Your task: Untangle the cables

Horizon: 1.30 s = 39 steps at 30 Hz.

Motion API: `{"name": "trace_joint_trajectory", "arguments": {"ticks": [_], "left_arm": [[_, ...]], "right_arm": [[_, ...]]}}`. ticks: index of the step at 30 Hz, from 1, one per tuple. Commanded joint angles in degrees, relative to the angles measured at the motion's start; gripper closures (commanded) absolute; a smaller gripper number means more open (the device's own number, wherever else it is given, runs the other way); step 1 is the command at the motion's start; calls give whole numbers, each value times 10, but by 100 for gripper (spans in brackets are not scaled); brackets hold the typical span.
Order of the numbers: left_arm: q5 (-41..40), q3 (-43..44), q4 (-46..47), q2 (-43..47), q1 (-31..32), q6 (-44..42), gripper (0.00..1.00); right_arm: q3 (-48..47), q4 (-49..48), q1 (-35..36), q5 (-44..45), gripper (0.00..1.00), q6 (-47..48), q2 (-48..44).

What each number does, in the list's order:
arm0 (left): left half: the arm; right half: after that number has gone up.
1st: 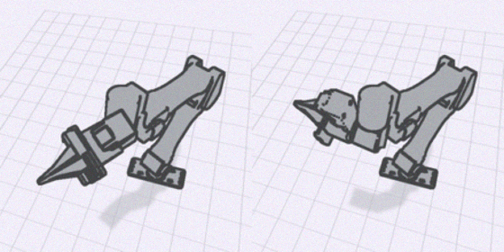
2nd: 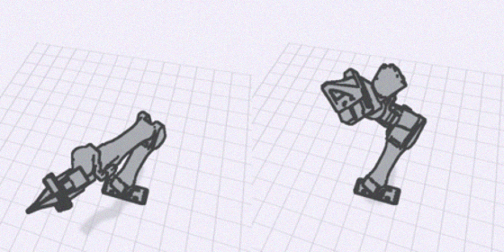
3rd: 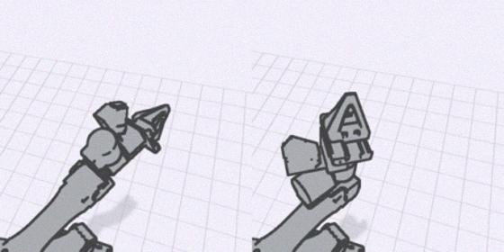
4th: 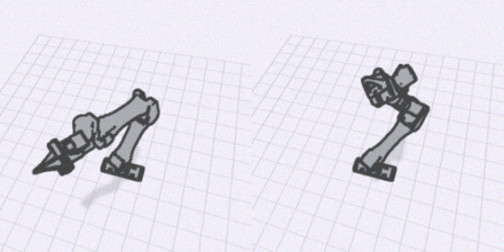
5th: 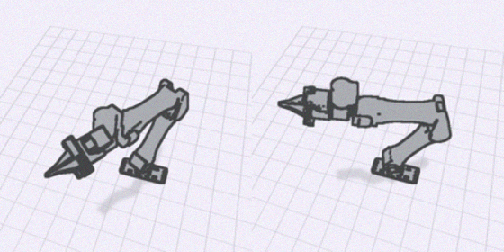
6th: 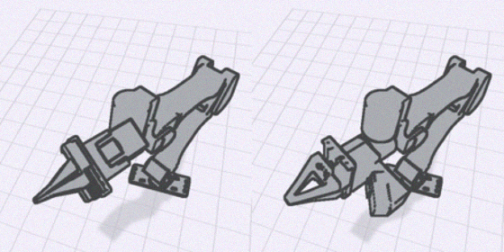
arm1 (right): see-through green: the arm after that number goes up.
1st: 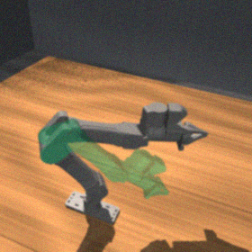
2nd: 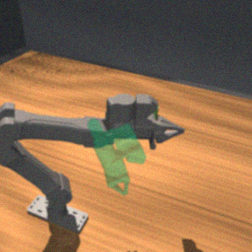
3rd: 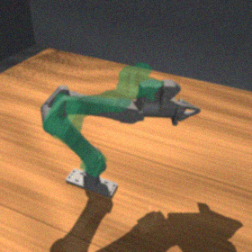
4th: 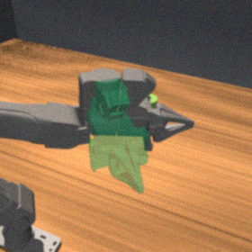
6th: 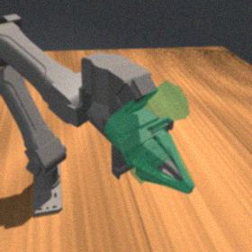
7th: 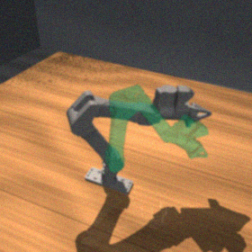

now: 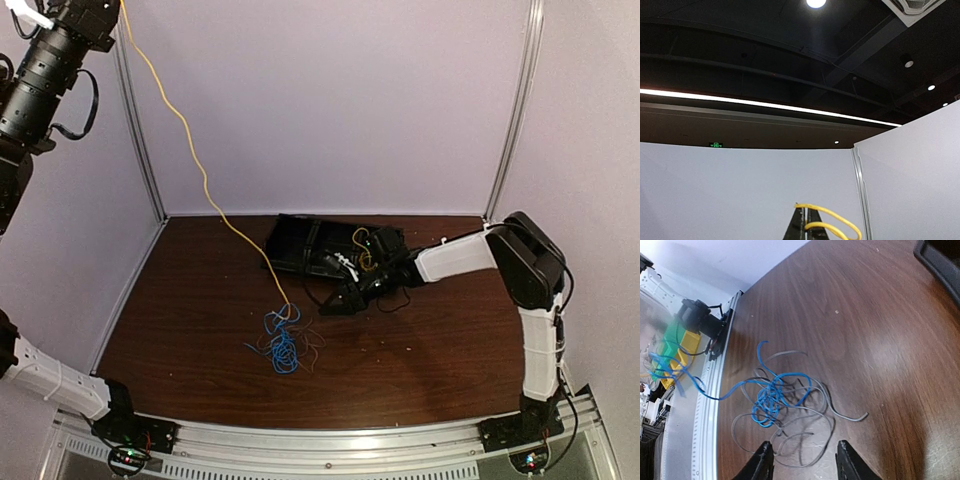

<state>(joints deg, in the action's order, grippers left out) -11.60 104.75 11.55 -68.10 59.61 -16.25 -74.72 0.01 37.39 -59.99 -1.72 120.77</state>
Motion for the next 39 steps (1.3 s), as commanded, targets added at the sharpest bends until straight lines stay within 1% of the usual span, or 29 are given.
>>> {"name": "trace_joint_trajectory", "arguments": {"ticks": [1,3,7,9,14,18,20,22,26,29,31,34,37,39], "left_arm": [[11,-20,-10,-6,0,0,100],[16,-36,-6,-7,0,7,100],[24,-48,1,-12,0,17,100],[27,-45,1,-16,-1,20,100],[35,-26,1,-25,0,26,100],[42,-16,1,-29,0,32,100],[45,-13,1,-31,0,33,100],[45,-10,3,-31,0,33,100],[45,-1,4,-28,0,35,100],[44,5,6,-24,-1,36,100],[47,9,7,-22,-1,38,100],[49,11,9,-17,0,42,100],[48,11,10,-16,-1,43,100],[48,12,8,-14,-1,45,100]], "right_arm": [[-51,75,16,-20,52,125,-108],[-68,101,28,-23,46,157,-134],[-77,89,59,-38,35,175,-166],[-85,88,79,-42,32,179,-163],[-118,94,120,-46,30,181,-120],[-132,56,146,-44,30,157,-84],[-134,40,153,-47,33,152,-61],[-122,25,160,-44,39,156,-31],[-73,-26,163,-30,59,140,21],[-58,-55,162,-22,72,109,60],[-58,-74,160,-23,77,87,78],[-60,-98,158,-23,80,57,85],[-45,-96,157,-20,80,65,63],[-40,-42,156,-16,77,111,39]]}}
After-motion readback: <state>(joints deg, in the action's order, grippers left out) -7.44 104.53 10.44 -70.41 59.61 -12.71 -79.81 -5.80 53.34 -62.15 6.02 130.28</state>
